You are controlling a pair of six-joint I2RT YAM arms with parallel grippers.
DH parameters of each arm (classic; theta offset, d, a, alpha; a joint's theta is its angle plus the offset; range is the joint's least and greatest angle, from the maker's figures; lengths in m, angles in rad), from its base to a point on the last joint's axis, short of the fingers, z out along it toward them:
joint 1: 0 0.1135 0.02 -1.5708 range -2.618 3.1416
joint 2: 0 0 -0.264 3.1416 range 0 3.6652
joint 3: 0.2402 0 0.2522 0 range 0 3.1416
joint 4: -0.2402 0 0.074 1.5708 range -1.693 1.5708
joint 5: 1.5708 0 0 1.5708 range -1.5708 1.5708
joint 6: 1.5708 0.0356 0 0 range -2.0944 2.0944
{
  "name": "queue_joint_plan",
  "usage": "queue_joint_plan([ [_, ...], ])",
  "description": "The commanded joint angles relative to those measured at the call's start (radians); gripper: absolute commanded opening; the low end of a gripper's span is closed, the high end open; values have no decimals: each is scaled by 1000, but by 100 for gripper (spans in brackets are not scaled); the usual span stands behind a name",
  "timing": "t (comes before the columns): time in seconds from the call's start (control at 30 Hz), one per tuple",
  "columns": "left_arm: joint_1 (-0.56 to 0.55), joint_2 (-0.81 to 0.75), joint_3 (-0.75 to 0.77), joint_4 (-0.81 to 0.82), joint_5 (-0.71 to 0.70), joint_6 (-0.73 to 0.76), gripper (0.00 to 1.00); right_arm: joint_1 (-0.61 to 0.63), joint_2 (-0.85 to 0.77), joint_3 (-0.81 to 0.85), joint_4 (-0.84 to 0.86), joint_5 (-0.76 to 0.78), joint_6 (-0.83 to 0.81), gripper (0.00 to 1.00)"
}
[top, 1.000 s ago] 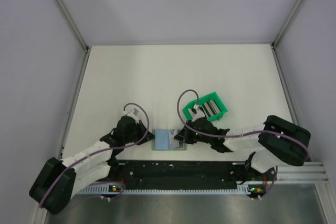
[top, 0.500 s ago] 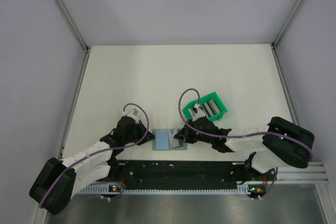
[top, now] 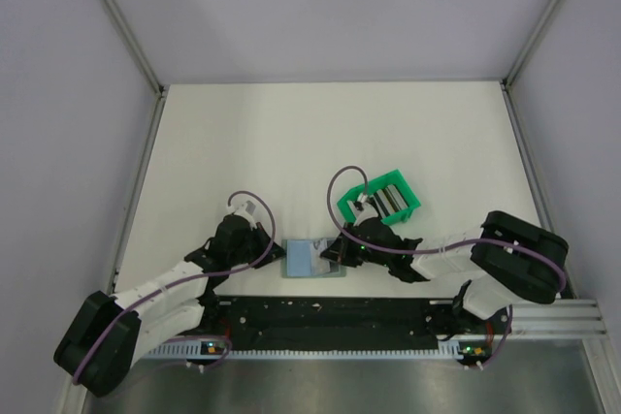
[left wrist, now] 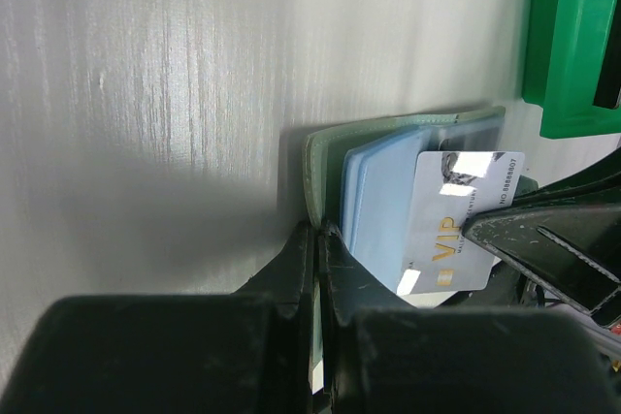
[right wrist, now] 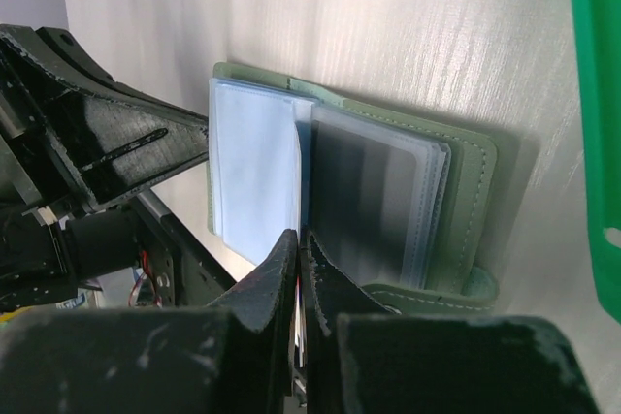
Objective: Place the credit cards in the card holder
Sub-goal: Insert the credit card into the card holder.
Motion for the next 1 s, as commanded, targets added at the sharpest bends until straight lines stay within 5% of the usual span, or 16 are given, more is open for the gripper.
queue_joint_plan([
  [0.0, 3, -10, -18, 3, -11, 4, 0, -7, 34, 1, 79, -14, 21, 0],
  [0.97, 2, -6, -15, 11, -11, 8, 0, -7, -59, 23, -75, 49, -26, 0],
])
